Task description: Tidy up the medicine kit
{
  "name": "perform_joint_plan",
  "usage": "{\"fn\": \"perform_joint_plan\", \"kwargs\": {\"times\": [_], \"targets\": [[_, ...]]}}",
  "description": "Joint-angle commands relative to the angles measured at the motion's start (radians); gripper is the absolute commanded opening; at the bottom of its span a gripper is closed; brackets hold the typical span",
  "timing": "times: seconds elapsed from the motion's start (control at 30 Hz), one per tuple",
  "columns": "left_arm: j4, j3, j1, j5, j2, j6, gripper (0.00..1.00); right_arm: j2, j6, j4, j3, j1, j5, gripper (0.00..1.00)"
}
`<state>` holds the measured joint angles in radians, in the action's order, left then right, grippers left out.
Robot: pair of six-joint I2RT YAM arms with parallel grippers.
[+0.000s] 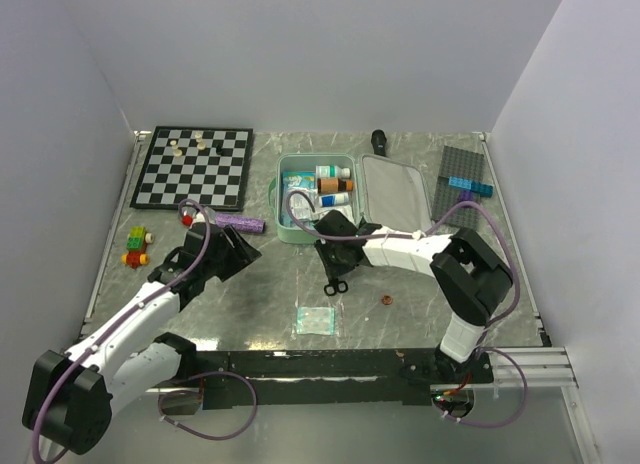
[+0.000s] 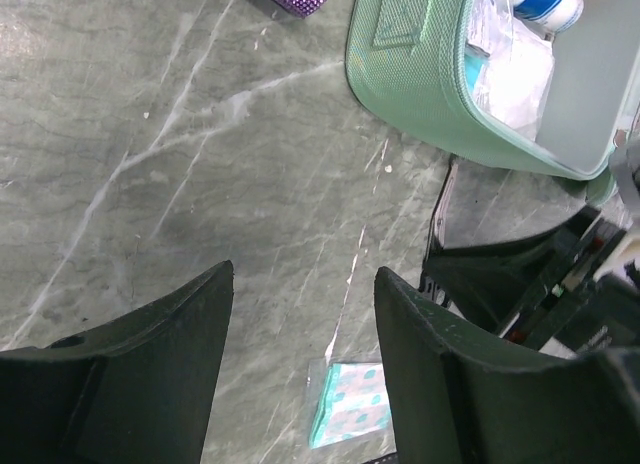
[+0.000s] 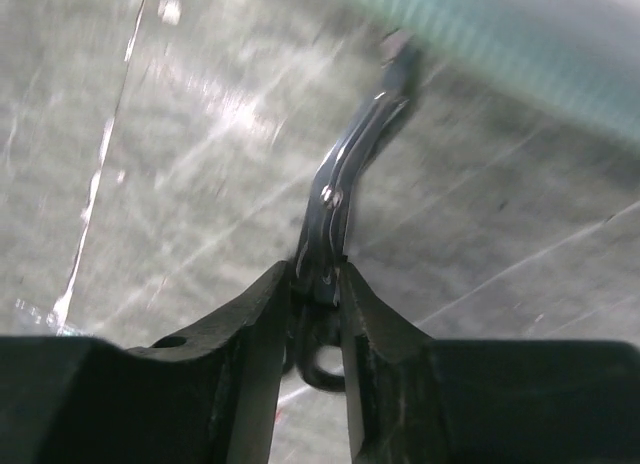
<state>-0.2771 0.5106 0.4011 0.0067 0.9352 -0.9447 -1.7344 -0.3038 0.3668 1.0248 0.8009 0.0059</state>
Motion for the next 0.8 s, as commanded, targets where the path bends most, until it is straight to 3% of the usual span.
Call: {"fn": "perform_joint_plan", "kwargs": {"times": [0.0,0.17,0.3,0.37,0.77], "targets": [[0.039,0.000,-0.004,0.003,0.017,0.014,0.63,0.061,-0.054,0.064,-0.071,0.043,-0.067,0.32],[0.049,0.012,-0.004,0.009,0.043,0.017,0.63,0.116,-0.064,0.106,-0.106,0.054,-0.047,0.33],[0.055,0.014,-0.004,0.009,0.045,0.017,0.63,0.154,-0.080,0.129,-0.089,0.054,-0.017,0.49],[0.058,0.016,-0.004,0.012,0.048,0.017,0.63,0.150,-0.078,0.145,-0.048,0.052,-0.006,0.52],[0.030,0.011,-0.004,-0.004,0.007,0.023,0.63,-0.002,-0.021,0.254,0.162,0.023,-0.069,0.50]]}}
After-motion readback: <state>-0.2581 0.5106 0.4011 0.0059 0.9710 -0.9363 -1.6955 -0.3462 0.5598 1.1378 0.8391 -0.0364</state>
